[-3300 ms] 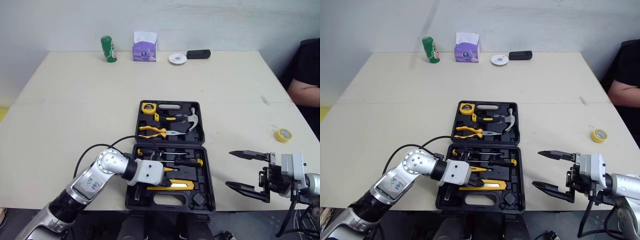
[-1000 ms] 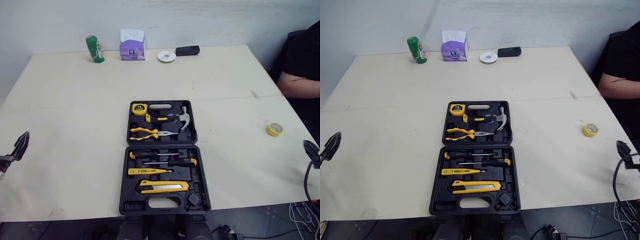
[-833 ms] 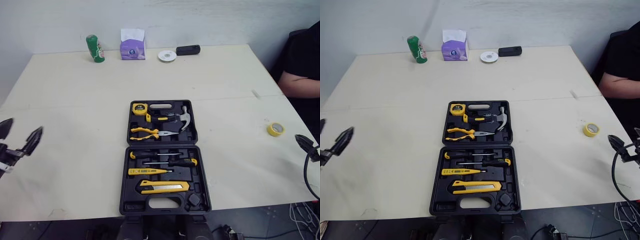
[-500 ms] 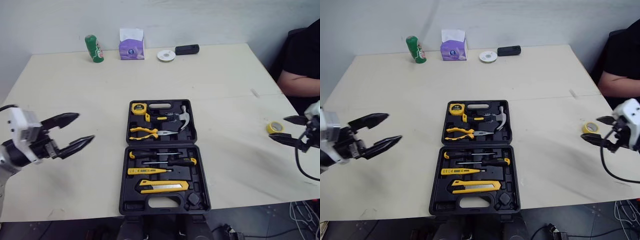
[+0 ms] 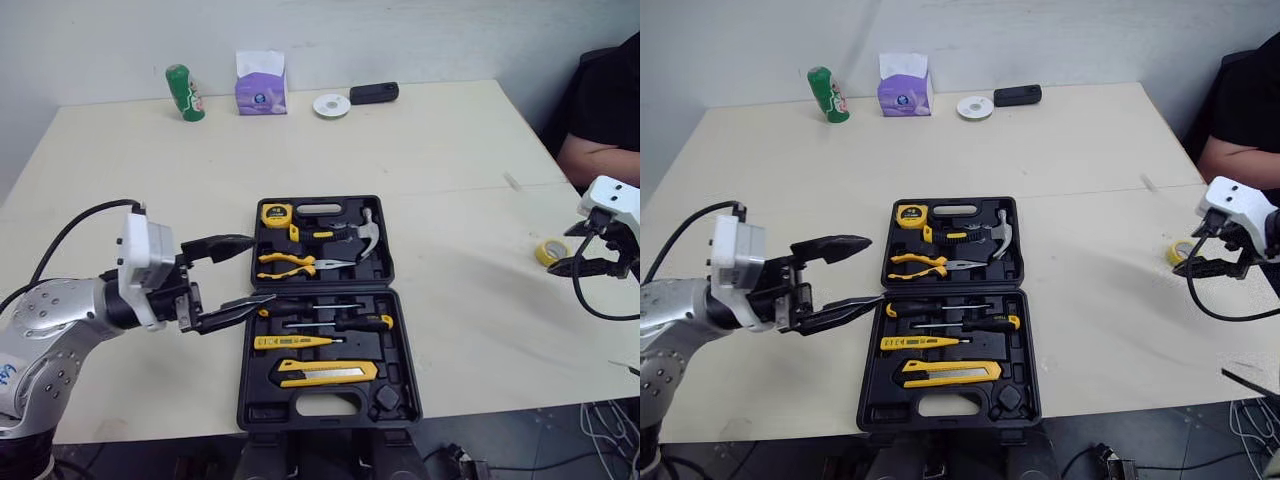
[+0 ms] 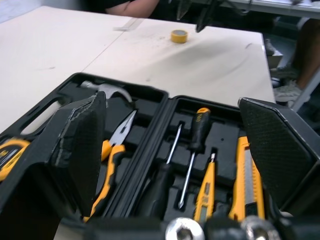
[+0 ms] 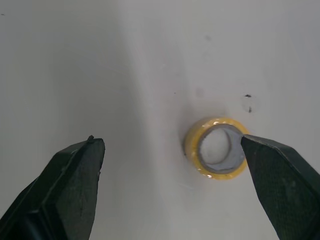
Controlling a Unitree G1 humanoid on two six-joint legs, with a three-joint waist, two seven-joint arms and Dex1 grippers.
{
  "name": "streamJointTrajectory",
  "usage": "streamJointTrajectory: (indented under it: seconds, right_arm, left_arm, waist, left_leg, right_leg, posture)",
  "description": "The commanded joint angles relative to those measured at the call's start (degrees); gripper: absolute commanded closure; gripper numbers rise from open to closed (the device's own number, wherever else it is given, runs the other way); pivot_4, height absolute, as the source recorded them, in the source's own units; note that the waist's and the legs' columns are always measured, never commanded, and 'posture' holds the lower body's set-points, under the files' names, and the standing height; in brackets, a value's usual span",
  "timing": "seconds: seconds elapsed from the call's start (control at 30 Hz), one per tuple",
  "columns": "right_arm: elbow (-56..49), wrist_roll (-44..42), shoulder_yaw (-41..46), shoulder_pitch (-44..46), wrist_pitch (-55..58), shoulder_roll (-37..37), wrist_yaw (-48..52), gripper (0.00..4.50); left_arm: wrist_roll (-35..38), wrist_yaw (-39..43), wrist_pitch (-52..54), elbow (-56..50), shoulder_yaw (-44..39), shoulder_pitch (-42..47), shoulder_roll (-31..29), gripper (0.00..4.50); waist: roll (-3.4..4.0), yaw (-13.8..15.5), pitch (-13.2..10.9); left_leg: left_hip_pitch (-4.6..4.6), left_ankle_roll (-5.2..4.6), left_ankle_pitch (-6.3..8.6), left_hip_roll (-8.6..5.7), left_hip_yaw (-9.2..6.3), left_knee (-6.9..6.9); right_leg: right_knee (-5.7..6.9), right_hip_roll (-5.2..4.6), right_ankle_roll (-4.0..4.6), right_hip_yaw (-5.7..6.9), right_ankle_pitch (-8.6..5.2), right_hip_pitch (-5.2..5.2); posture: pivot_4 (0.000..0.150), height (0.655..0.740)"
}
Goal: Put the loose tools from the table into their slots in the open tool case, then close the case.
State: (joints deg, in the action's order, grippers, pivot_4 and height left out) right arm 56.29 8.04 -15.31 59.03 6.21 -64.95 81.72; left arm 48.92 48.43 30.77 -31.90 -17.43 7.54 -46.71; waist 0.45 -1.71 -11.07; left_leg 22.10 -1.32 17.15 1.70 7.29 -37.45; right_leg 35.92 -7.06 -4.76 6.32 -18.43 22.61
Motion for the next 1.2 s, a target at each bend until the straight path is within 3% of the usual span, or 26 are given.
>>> streamJointTrajectory:
  seconds: [0.03,0.43,0.83,1.2]
  right_arm:
    - [6.51,5.46,-2.11,5.10,-2.91,0.59,-0.76,0.00]
    - [17.15,13.67,-4.70,11.69,-5.78,5.16,-4.33,0.00]
    - [18.40,15.39,-4.53,12.05,-5.91,7.51,-0.74,0.00]
    - [18.92,16.78,-4.85,11.25,-5.90,8.93,-4.66,0.00]
  left_arm:
    - [3.35,-1.38,1.89,-2.51,-0.48,0.97,0.21,0.07]
    - [5.87,-4.96,4.55,-5.28,3.58,3.66,2.68,0.07]
    - [5.16,-6.18,4.51,-6.27,5.35,3.40,3.53,0.07]
    - [4.12,-7.00,4.10,-6.25,6.33,3.40,4.00,0.07]
  waist:
    - [0.00,0.01,-0.02]
    - [-0.02,0.13,-0.03]
    - [-0.02,0.08,-0.03]
    - [-0.02,0.08,-0.03]
  left_leg:
    - [0.00,0.03,-0.03,0.01,0.00,0.00]
    - [0.08,0.09,-0.10,0.09,-0.10,-0.20]
    - [0.08,0.11,-0.10,0.13,-0.13,-0.31]
    - [0.09,0.11,-0.10,0.12,-0.15,-0.42]
  right_leg:
    - [0.02,0.02,0.00,-0.01,0.00,0.01]
    - [0.08,0.33,0.01,-0.15,0.00,0.00]
    - [0.15,0.41,0.01,-0.19,0.00,-0.01]
    - [0.24,0.42,0.01,-0.20,0.00,-0.02]
  posture:
    - [0.150,0.7400]
    - [0.150,0.7400]
    - [0.150,0.7400]
    - [0.150,0.7400]
